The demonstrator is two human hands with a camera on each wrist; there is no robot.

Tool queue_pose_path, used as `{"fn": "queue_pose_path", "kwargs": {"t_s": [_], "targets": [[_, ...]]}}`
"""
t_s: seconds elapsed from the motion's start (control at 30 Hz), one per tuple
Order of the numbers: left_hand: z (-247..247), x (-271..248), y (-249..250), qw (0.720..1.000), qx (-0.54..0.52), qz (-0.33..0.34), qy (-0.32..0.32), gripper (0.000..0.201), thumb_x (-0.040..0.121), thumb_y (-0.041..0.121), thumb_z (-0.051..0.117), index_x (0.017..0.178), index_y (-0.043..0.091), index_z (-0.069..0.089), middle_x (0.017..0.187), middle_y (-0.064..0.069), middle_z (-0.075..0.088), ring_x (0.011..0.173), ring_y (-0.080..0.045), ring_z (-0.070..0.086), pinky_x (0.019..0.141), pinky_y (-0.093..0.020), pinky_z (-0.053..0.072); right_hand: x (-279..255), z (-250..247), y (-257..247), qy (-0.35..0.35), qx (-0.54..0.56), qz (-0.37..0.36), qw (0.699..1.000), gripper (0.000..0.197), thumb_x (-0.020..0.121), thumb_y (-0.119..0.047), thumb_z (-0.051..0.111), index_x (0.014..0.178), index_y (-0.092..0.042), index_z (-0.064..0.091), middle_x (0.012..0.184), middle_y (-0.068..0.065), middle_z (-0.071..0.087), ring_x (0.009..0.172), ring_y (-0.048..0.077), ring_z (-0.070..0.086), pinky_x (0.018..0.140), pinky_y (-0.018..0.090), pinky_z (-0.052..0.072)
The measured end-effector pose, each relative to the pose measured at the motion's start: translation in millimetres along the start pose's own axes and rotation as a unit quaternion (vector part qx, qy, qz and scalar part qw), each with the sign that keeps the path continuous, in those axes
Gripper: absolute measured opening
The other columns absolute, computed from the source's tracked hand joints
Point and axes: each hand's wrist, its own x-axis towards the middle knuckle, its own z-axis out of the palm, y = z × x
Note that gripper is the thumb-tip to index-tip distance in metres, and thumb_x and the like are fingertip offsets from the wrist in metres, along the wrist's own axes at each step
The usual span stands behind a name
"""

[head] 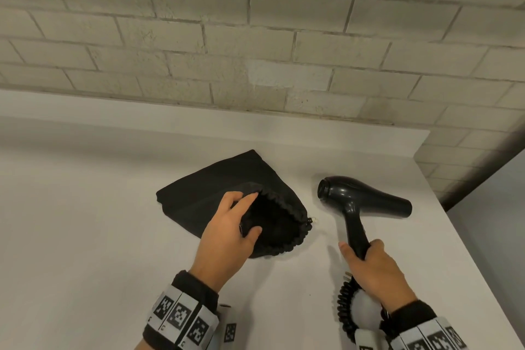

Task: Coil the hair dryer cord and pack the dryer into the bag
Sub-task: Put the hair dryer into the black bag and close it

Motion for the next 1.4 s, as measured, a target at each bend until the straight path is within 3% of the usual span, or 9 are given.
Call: {"fn": "queue_pose_path", "kwargs": {"t_s": [0.23,0.37,0.47,0.53,0.7,0.83,0.97,1.13,1.4], "targets": [[-3.7,2.6,-1.2,1.0,-0.005,0.002,-0.017,0.064,0.086,0.024,0.074,0.142,0.03,0.045,0.134,0.01,0.041,0.103,-0.011,0.055,0.086,-0.03,0.058,11.2,-7.9,-2.5,-0.045,0.111,0.018,0.993,0.039,0.09,-0.031,0.059,0.116,-0.008,0.041,0.095,0.015,0.063,0.083,0.026,0.063,0.064,0.035,0.052],[-7.3,6.2,-0.7,1.0,-0.007,-0.002,-0.029,0.066,0.086,0.023,0.073,0.144,0.031,0.042,0.135,0.011,0.039,0.106,-0.01,0.052,0.09,-0.03,0.057,-12.3,-11.3,-4.2,0.002,0.144,-0.051,0.988,0.028,0.095,-0.035,0.053,0.112,-0.014,0.045,0.086,0.011,0.06,0.075,0.021,0.06,0.058,0.028,0.044],[-13.4,11.0,-1.0,0.999,-0.011,-0.003,-0.044,0.068,0.086,0.022,0.073,0.145,0.032,0.041,0.134,0.013,0.039,0.11,-0.01,0.051,0.092,-0.031,0.056,-41.6,-22.4,-4.5,-0.006,0.15,-0.121,0.981,0.018,0.095,-0.037,0.054,0.108,-0.026,0.049,0.081,0.013,0.061,0.071,0.024,0.062,0.059,0.032,0.05],[-18.4,15.7,-1.7,0.998,-0.016,0.002,-0.056,0.069,0.086,0.021,0.074,0.145,0.033,0.04,0.131,0.016,0.039,0.111,-0.009,0.05,0.093,-0.029,0.054,-61.2,-32.5,-5.1,-0.036,0.165,-0.168,0.971,0.013,0.091,-0.039,0.057,0.103,-0.036,0.052,0.079,0.016,0.06,0.07,0.029,0.063,0.063,0.038,0.055],[-28.4,33.4,-11.2,0.994,-0.021,0.061,-0.088,0.071,0.082,0.024,0.078,0.142,0.038,0.044,0.126,0.016,0.045,0.112,-0.007,0.052,0.094,-0.025,0.05,-99.1,-58.0,-13.1,-0.19,0.175,-0.303,0.917,0.022,0.086,-0.041,0.062,0.107,-0.04,0.056,0.073,0.002,0.053,0.066,0.014,0.055,0.066,0.021,0.045],[-41.0,46.5,-13.4,0.988,-0.014,0.107,-0.114,0.076,0.083,0.028,0.077,0.141,0.049,0.032,0.126,0.019,0.043,0.114,0.02,0.04,0.093,-0.001,0.034,-110.8,-58.9,-25.6,-0.267,0.112,-0.384,0.877,0.028,0.09,-0.035,0.062,0.116,-0.032,0.053,0.078,-0.002,0.05,0.071,0.006,0.05,0.064,0.018,0.035],[-55.8,44.9,-5.5,0.978,-0.118,0.12,-0.125,0.072,0.084,0.007,0.074,0.14,0.038,0.041,0.129,0.01,0.047,0.11,0.01,0.048,0.082,-0.009,0.049,-111.3,-46.0,-35.5,-0.335,0.079,-0.353,0.87,0.024,0.094,-0.033,0.059,0.117,-0.034,0.053,0.08,-0.014,0.048,0.079,-0.004,0.051,0.069,0.008,0.034],[-70.2,31.8,-3.4,0.972,-0.121,0.147,-0.135,0.071,0.084,0.009,0.075,0.138,0.044,0.044,0.124,0.026,0.047,0.111,0.001,0.053,0.083,-0.021,0.056,-96.0,-34.4,-32.3,-0.374,0.103,-0.29,0.875,0.029,0.087,-0.046,0.062,0.112,-0.033,0.054,0.08,-0.005,0.047,0.072,0.013,0.049,0.07,0.029,0.036],[-70.8,7.2,-14.1,0.981,0.024,0.177,-0.074,0.083,0.081,-0.004,0.071,0.138,0.05,0.043,0.129,0.029,0.047,0.11,-0.004,0.057,0.079,-0.015,0.051,-72.1,-17.6,-29.6,-0.268,0.093,-0.272,0.919,0.019,0.085,-0.053,0.058,0.095,-0.037,0.054,0.073,-0.008,0.049,0.067,0.009,0.049,0.068,0.029,0.043]]}}
